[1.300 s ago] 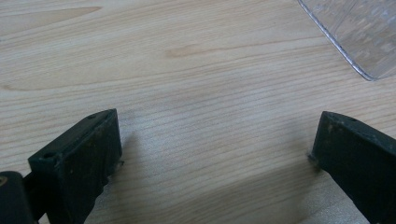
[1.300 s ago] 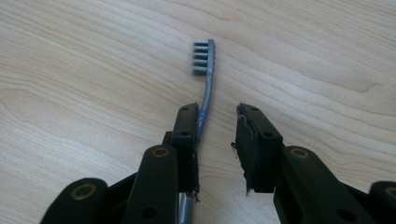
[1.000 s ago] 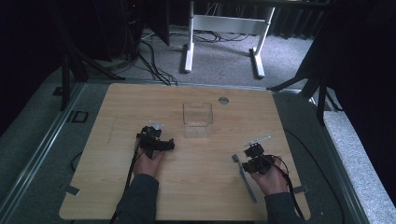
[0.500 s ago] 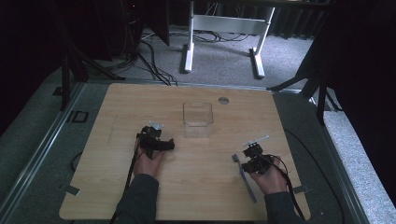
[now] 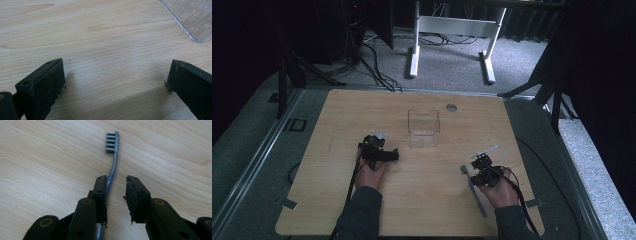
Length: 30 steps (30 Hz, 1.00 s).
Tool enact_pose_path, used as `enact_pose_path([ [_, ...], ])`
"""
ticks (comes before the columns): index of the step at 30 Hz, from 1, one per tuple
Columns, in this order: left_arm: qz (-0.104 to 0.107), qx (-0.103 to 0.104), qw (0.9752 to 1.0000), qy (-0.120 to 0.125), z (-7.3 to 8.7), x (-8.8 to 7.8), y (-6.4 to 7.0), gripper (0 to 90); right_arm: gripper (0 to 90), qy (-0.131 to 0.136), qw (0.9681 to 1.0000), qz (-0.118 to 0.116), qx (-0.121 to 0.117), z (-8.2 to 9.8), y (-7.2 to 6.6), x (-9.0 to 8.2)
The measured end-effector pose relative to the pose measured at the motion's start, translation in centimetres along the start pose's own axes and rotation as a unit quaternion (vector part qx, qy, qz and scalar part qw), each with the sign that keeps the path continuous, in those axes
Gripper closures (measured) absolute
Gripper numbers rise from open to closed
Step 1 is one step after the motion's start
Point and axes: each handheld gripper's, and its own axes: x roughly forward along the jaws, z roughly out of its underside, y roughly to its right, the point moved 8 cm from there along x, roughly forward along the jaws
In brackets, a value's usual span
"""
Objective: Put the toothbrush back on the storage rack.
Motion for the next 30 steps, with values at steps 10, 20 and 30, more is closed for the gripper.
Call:
enact_pose_path([
  [10,0.0,0.0,1.0,0.0,-0.01,0.01,0.0,1.5,71.9,-0.015,0.9999,-0.004,-0.006,0.26,-0.19,0.34],
  [20,0.0,0.0,1.0,0.0,-0.01,0.01,0.0,1.5,72.6,-0.029,0.9994,-0.017,-0.009,0.36,-0.64,0.73],
  [30,0.0,0.0,1.0,0.0,-0.01,0.01,0.0,1.5,74.3,-0.035,0.9992,-0.018,-0.009,0.38,-0.69,0.99],
])
